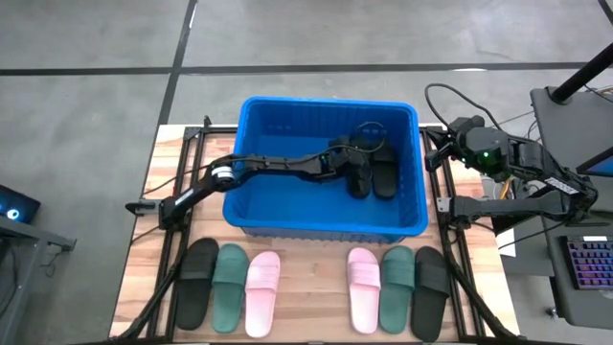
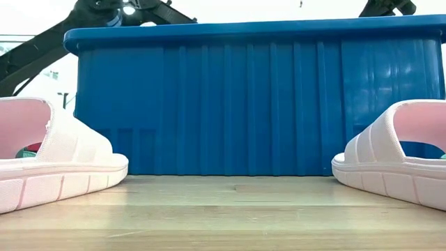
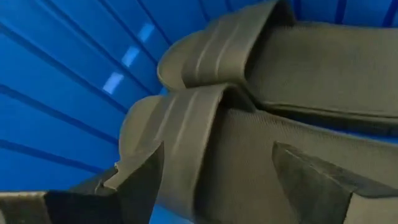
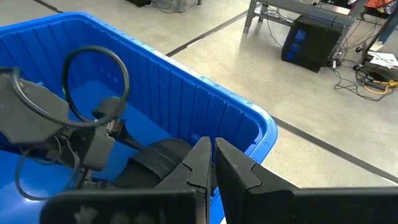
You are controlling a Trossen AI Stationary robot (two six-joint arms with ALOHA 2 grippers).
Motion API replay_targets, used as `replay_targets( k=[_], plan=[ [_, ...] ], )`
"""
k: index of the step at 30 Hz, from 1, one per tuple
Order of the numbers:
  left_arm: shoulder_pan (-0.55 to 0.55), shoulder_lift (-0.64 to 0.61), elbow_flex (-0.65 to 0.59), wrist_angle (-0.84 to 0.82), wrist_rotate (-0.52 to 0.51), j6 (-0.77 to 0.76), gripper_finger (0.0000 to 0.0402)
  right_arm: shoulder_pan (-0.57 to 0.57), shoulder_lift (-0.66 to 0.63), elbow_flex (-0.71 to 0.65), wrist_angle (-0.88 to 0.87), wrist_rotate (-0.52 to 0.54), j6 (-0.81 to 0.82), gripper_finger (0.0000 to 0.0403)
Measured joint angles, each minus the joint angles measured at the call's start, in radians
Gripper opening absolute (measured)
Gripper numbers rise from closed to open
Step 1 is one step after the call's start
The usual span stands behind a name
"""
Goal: Pick and place slides into bin
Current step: Put the right pink slide into the blue bin
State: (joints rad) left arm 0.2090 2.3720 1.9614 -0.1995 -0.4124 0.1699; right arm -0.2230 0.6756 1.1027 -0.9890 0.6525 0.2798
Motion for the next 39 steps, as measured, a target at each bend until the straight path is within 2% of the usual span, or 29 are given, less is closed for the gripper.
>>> replay_targets(
  k=[12, 18, 24, 31, 39],
  plan=[
    [-0.008, -0.173, -0.004, 0.004, -0.011, -0.009, 0.0283, 0.000, 0.000, 0.000, 0.002, -0.001, 0.015, 0.0013],
    [-0.027, -0.285, -0.008, -0.001, 0.003, -0.039, 0.0269, 0.000, 0.000, 0.000, 0.002, -0.005, 0.025, 0.0013],
    [-0.044, -0.404, -0.022, 0.004, 0.077, -0.090, 0.0251, 0.000, 0.000, 0.000, 0.002, -0.005, 0.014, 0.0013],
    [-0.067, -0.512, -0.043, 0.008, 0.196, -0.252, 0.0236, 0.000, 0.000, 0.000, 0.002, -0.007, -0.069, 0.0013],
    [-0.106, -0.579, -0.045, 0.014, 0.359, -0.376, 0.0212, 0.000, -0.001, 0.000, 0.002, -0.108, -0.078, 0.0013]
  ],
)
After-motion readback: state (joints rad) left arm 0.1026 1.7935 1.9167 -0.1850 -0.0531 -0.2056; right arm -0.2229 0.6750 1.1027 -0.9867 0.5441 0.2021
